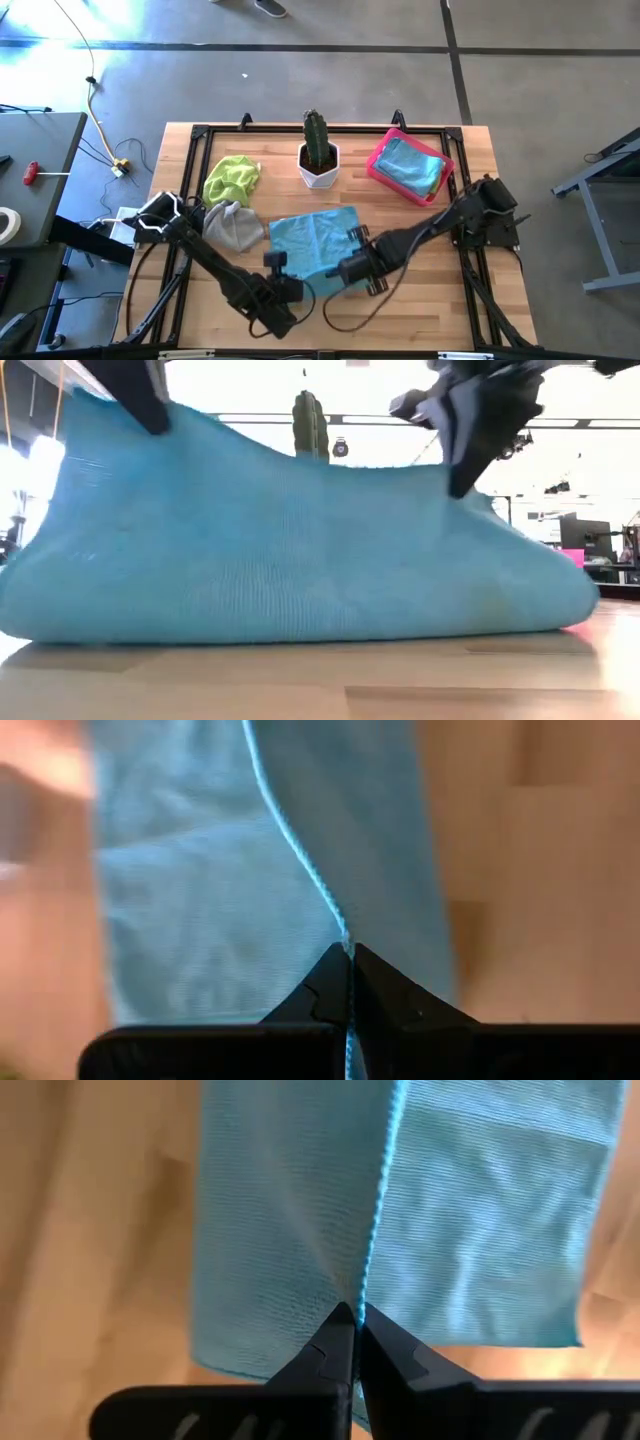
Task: Fold microfiber towels
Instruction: Fold the blue microfiber towel
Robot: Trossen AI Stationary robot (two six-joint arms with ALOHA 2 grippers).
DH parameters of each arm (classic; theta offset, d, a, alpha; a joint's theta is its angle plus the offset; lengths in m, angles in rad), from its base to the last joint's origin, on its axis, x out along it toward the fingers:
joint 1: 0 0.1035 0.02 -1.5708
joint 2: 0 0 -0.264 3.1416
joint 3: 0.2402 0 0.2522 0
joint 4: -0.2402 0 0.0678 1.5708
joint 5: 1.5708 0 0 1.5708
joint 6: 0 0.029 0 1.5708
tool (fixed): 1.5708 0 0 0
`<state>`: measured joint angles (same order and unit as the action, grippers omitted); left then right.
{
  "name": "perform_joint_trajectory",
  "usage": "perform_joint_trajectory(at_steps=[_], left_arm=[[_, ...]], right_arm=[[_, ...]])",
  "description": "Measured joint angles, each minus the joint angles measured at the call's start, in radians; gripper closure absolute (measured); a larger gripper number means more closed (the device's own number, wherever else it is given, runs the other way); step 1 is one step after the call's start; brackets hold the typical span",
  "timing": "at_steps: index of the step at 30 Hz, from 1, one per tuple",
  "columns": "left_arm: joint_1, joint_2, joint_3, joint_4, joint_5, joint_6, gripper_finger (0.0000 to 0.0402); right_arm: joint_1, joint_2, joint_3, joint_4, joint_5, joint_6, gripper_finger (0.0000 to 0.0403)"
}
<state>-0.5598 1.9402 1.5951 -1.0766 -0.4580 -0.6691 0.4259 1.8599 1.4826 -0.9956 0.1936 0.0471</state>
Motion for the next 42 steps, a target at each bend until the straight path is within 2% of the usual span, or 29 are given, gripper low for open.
perform_joint_trajectory(at_steps=[2, 7, 21, 37, 42], left_arm=[[0.021, -0.002, -0.021, -0.017, -0.037, 0.012, 0.0401], [0.085, -0.001, -0.096, -0.038, -0.051, 0.035, 0.0401], [0.254, -0.001, -0.253, -0.030, -0.092, 0.126, 0.0401], [0.375, -0.001, -0.307, -0.021, -0.148, 0.150, 0.0402], [0.406, -0.001, -0.307, -0.025, -0.129, 0.150, 0.0402]], right_arm=[[-0.040, 0.000, 0.000, -0.006, 0.000, -0.024, 0.0402], [-0.131, 0.000, -0.006, 0.006, 0.001, -0.097, 0.0402], [-0.313, 0.001, -0.224, 0.261, -0.003, -0.279, 0.0402], [-0.434, 0.001, -0.243, 0.340, -0.024, -0.423, 0.0401], [-0.453, 0.001, -0.243, 0.344, -0.069, -0.432, 0.0373]])
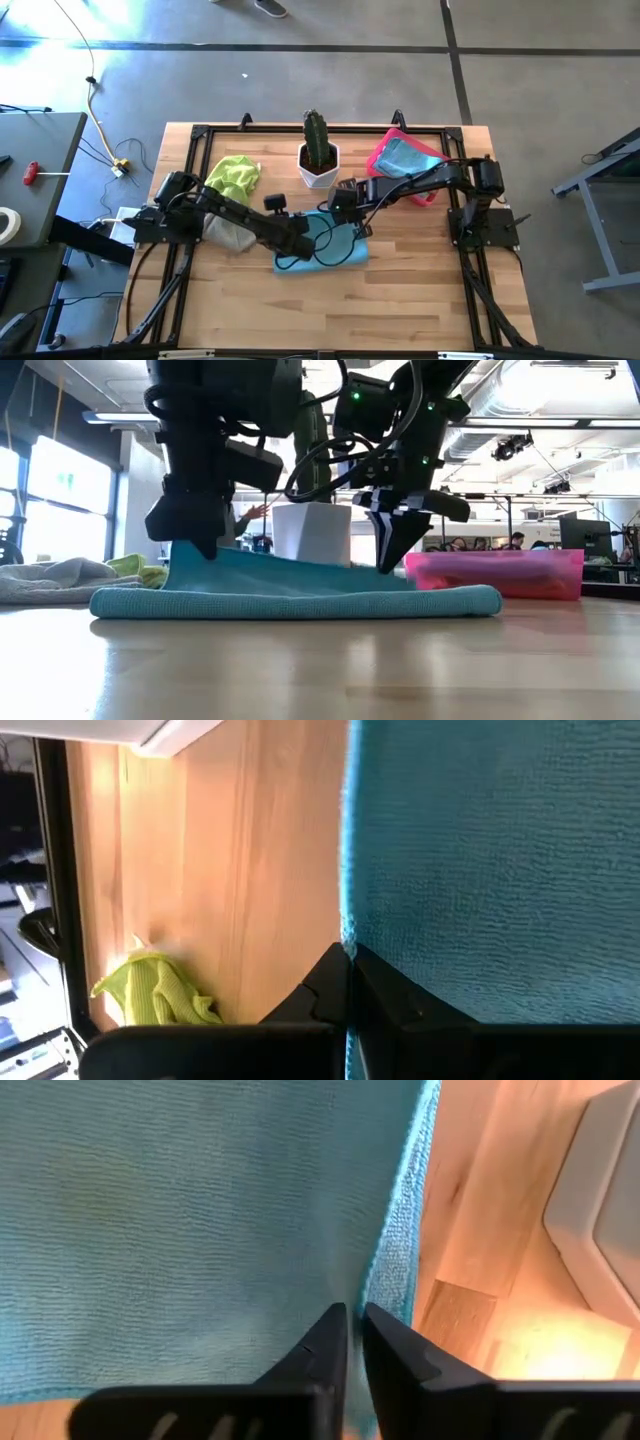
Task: Fold microfiber towels
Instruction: Fold the blue microfiber towel
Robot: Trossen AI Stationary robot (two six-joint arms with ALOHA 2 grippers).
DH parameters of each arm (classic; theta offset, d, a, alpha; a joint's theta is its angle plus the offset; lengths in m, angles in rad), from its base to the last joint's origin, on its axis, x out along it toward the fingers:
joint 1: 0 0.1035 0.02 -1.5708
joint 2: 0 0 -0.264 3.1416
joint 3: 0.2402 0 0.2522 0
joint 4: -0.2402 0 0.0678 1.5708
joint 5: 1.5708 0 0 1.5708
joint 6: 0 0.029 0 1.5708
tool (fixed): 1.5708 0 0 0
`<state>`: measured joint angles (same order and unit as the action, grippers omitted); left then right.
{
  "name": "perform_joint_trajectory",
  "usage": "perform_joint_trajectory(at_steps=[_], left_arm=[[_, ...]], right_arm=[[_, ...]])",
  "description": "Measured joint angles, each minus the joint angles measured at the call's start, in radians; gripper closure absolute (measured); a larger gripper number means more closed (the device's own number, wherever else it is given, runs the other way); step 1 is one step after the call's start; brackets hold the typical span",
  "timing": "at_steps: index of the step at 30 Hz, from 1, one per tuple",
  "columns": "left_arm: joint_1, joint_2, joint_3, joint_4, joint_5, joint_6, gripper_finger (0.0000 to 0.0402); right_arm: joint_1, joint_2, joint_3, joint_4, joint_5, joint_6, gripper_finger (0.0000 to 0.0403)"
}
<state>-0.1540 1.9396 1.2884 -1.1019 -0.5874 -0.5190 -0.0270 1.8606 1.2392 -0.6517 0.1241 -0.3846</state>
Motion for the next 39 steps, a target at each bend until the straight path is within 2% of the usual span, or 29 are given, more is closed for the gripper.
perform_joint_trajectory(at_steps=[7, 11, 17, 23, 28, 31, 36, 39], left_arm=[[0.010, 0.000, 0.000, -0.001, 0.075, -0.001, 0.0402], [0.010, 0.000, 0.000, -0.001, 0.082, -0.042, 0.0396], [0.010, 0.000, 0.000, -0.002, 0.077, -0.023, 0.0355], [0.020, 0.000, 0.001, -0.032, 0.024, -0.061, 0.0303], [0.045, 0.000, 0.003, -0.224, 0.013, -0.159, 0.0282], [0.051, 0.000, 0.003, -0.361, -0.039, -0.202, 0.0280], [0.050, -0.001, 0.003, -0.470, -0.118, -0.175, 0.0280], [0.048, -0.022, 0.003, -0.457, -0.112, -0.094, 0.0280]], right_arm=[[-0.001, 0.000, 0.000, 0.013, 0.033, 0.007, 0.0301], [0.006, -0.001, 0.001, -0.003, 0.062, 0.057, 0.0279], [0.056, -0.001, 0.001, -0.076, 0.059, 0.116, 0.0277], [0.126, -0.024, 0.001, -0.211, 0.060, 0.227, 0.0277], [0.177, -0.112, 0.001, -0.285, 0.058, 0.312, 0.0277], [0.188, -0.177, 0.000, -0.312, 0.060, 0.378, 0.0277], [0.212, -0.303, -0.093, -0.222, 0.061, 0.511, 0.0277], [0.240, -0.383, -0.209, -0.081, 0.055, 0.601, 0.0277]])
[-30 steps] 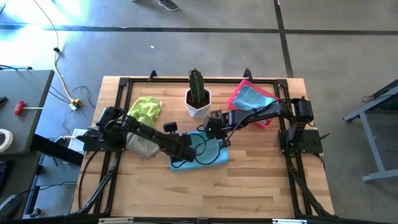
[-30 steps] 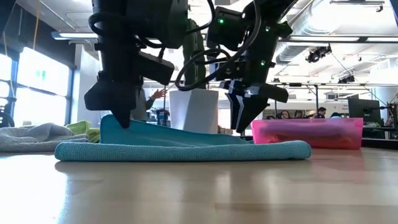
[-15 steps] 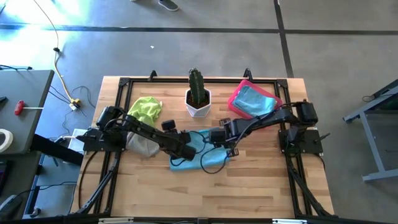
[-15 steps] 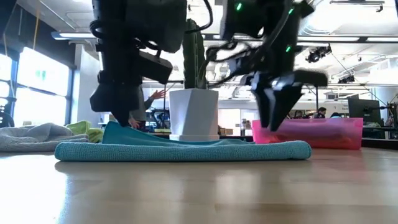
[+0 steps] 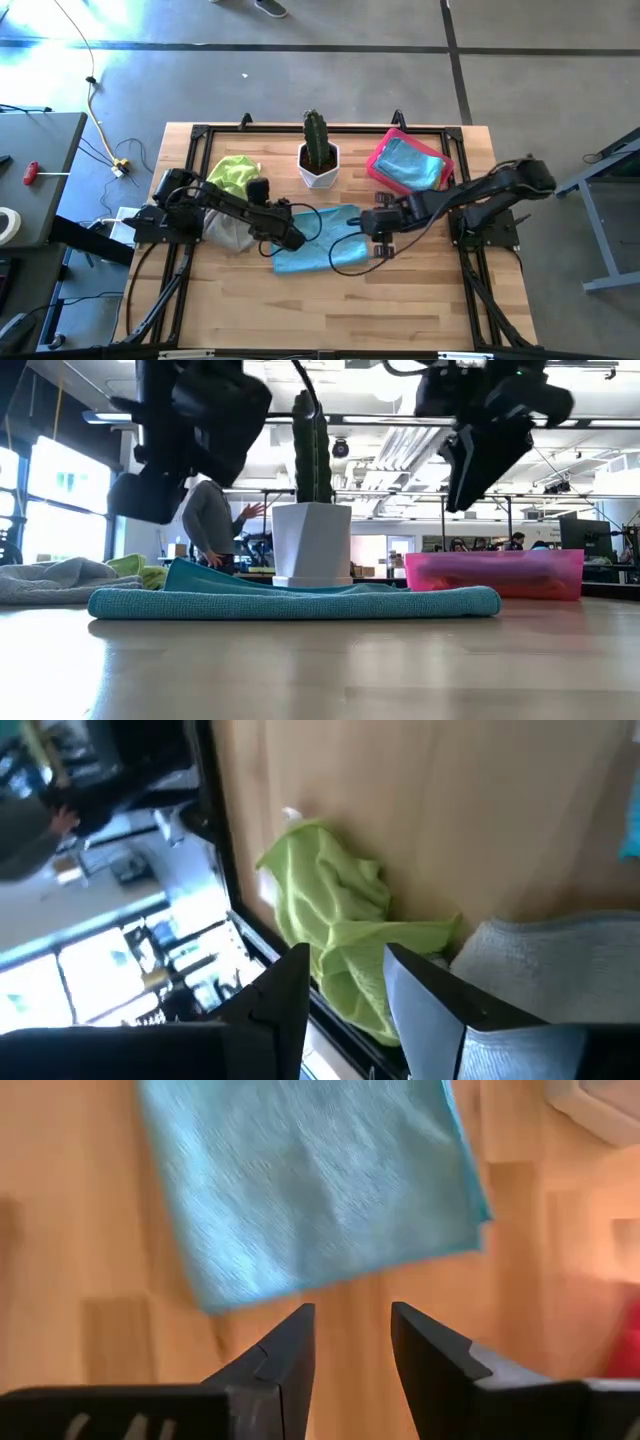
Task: Fold microfiber towels
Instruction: Fold the blue microfiber towel
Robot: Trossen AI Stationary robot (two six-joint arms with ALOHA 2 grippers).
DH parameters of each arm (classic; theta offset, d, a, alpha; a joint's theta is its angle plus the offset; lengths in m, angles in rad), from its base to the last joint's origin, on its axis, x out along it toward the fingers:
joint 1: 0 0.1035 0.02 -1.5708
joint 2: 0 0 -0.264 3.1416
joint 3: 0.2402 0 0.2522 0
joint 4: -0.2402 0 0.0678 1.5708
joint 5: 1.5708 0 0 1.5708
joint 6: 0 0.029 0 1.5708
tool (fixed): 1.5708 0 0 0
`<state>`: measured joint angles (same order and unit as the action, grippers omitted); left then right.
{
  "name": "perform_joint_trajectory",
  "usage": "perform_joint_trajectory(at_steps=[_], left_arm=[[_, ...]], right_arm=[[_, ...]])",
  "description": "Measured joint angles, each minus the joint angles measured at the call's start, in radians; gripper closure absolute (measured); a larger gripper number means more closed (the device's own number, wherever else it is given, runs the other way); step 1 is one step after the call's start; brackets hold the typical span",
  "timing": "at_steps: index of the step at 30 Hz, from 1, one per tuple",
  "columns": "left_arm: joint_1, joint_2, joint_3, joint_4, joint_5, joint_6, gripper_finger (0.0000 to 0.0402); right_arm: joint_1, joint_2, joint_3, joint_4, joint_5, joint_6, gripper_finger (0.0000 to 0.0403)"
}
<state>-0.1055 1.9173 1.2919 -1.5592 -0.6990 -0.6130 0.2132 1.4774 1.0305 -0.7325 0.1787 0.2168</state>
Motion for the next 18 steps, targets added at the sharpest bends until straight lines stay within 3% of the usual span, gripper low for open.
perform_joint_trajectory(at_steps=[8, 15, 18], left_arm=[[-0.005, -0.124, -0.003, 0.193, 0.090, 0.226, 0.0285], [-0.013, -0.225, -0.004, 0.392, 0.310, 0.271, 0.0293], [-0.048, -0.227, -0.003, 0.490, 0.330, 0.288, 0.0295]], right_arm=[[0.046, -0.109, -0.289, 0.399, -0.022, 0.263, 0.0277], [0.085, -0.112, -0.373, 0.474, -0.021, 0.416, 0.0277], [0.100, -0.112, -0.376, 0.467, 0.002, 0.489, 0.0277]])
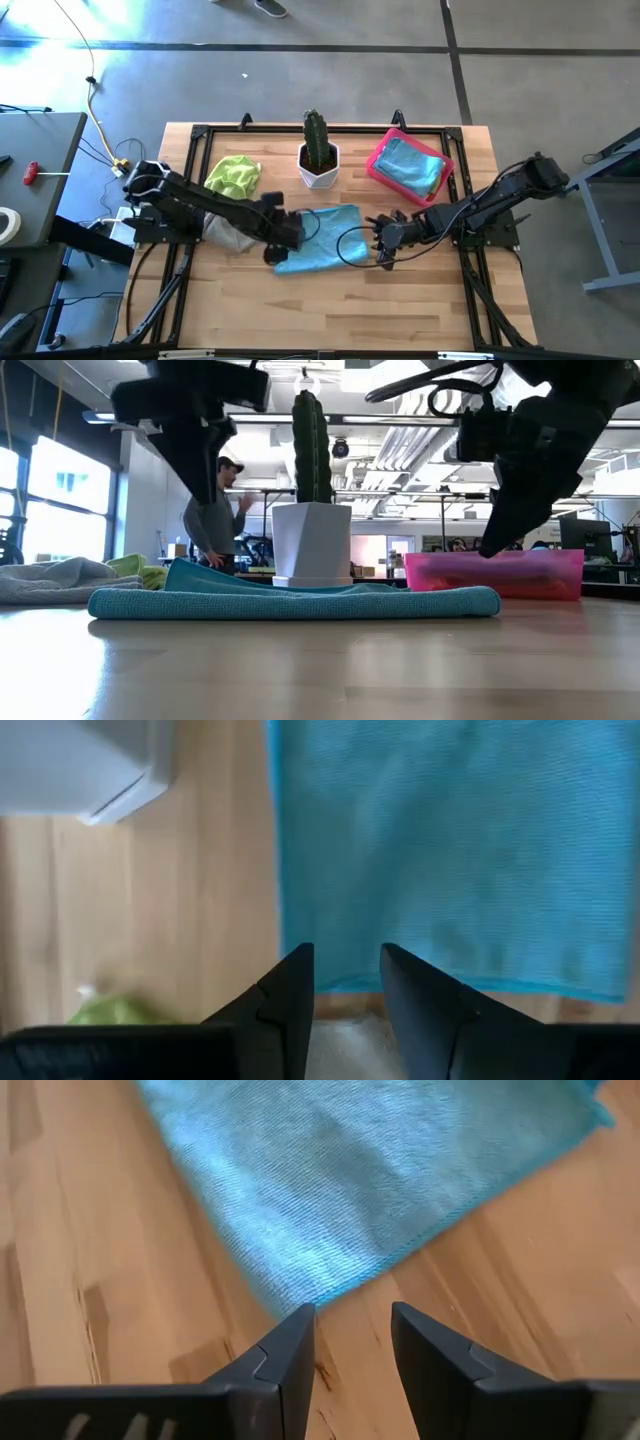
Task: Fold microfiber towels
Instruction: Fold the blue microfiber towel
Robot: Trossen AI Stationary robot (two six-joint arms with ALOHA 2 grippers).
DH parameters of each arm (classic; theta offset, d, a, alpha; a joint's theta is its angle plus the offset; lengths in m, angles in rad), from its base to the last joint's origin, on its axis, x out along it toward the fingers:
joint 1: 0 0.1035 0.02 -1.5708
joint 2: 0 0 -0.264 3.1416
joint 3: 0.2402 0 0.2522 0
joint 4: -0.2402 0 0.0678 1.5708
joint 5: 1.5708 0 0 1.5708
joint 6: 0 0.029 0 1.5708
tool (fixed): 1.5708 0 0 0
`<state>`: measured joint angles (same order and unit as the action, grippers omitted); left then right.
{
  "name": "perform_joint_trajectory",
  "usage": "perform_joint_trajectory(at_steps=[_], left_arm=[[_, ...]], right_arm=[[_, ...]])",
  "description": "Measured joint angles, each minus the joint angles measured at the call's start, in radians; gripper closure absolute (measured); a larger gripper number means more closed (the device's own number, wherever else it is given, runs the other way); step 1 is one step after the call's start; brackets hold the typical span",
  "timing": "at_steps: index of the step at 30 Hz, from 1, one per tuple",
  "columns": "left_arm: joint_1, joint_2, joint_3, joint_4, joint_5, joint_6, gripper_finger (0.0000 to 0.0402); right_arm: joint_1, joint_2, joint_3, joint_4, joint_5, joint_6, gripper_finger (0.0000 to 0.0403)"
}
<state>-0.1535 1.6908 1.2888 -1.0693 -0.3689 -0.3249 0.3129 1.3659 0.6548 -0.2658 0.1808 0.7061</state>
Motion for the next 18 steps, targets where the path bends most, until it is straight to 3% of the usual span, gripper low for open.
perform_joint_trajectory(at_steps=[4, 8, 11, 18], left_arm=[[-0.046, 0.022, -0.004, 0.057, -0.014, 0.030, 0.0296], [-0.074, 0.021, -0.099, 0.173, -0.050, 0.021, 0.0296], [-0.077, 0.003, -0.193, 0.225, -0.022, -0.010, 0.0296], [-0.077, -0.004, -0.370, 0.612, 0.115, 0.029, 0.0296]], right_arm=[[0.012, 0.000, 0.000, -0.016, 0.046, 0.101, 0.0277], [0.015, 0.000, 0.000, -0.046, 0.059, 0.151, 0.0277], [0.015, 0.000, 0.000, -0.046, 0.060, 0.151, 0.0277], [-0.007, 0.000, 0.000, -0.033, 0.075, 0.127, 0.0277]])
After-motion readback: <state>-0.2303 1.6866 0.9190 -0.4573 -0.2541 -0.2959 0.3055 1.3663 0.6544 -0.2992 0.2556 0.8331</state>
